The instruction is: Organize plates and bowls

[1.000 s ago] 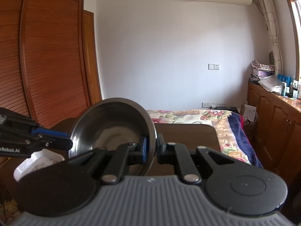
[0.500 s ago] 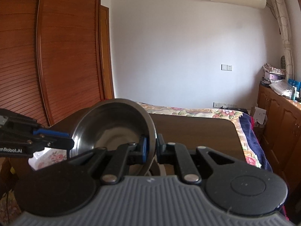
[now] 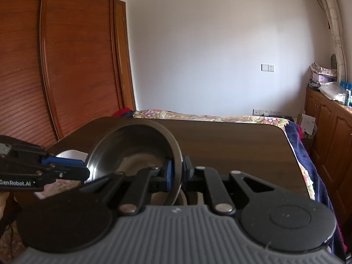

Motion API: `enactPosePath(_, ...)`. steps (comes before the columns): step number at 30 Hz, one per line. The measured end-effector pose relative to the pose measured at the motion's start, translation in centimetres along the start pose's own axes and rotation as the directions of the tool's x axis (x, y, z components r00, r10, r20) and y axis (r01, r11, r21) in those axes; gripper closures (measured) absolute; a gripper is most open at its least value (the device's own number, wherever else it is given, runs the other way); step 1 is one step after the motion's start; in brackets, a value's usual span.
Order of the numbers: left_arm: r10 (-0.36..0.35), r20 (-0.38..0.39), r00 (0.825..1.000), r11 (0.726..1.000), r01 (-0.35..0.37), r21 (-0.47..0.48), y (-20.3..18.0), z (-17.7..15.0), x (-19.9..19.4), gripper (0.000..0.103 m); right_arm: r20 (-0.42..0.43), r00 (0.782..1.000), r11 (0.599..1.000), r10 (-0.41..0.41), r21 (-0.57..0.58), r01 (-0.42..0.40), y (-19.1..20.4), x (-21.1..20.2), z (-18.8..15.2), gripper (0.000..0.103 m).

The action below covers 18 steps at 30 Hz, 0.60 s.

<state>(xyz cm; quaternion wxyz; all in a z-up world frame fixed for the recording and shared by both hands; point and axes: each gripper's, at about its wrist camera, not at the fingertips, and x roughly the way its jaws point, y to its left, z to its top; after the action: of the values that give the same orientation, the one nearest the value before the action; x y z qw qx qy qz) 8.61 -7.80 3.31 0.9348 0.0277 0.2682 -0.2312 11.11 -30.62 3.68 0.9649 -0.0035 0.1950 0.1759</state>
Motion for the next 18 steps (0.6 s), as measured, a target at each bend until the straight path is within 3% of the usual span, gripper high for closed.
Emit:
enactPosePath(13,0.028,-0.011,1.0,1.0,-0.028,-0.007,-0.3,-0.5,1.1,0.059,-0.046,0.999,1.0,0.012,0.007,-0.012,0.5,0.8,-1.0,0.091)
enactPosePath(18,0.006,-0.004,1.0,1.0,-0.006,-0.007,-0.7,-0.6,1.2,0.059,-0.045,0.999,1.0,0.013,-0.01,-0.014,0.8,1.0,-1.4,0.091)
